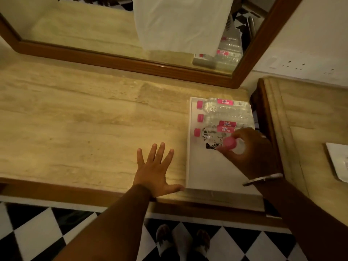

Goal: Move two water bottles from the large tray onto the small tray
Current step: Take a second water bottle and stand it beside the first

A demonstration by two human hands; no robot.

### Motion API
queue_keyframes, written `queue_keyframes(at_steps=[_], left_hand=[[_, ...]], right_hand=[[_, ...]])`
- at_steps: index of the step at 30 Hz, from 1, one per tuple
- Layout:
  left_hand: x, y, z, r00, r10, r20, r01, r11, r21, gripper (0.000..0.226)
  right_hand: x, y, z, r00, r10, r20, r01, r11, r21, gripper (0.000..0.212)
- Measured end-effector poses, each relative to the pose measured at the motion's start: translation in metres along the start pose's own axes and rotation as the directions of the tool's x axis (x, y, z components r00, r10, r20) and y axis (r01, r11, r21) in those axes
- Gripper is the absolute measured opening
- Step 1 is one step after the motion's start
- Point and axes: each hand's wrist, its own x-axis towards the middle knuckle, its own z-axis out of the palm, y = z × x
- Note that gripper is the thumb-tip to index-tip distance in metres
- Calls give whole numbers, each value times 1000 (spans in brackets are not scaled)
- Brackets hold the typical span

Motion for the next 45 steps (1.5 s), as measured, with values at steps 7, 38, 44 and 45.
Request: queue_keyframes(at_steps=[7, 38, 44, 45], left_hand=[[0, 2, -1, 1000, -7, 18, 6, 999, 37, 128], [79, 429, -20, 980, 189, -57, -192, 980, -43, 144], [103, 457, -19, 997, 43, -61, -45, 999, -28, 148], [103, 457, -20, 997, 37, -61, -40, 998, -39, 148]], right_hand=[[-24, 20, -39, 964, 225, -138, -199, 963, 179, 50], [-165, 239, -305, 942, 333, -44, -265, 817, 513, 47], [-172, 330, -330, 948, 318, -2, -281, 842, 461, 45], [-169, 338, -333, 949, 315, -19, -273, 849, 452, 44]])
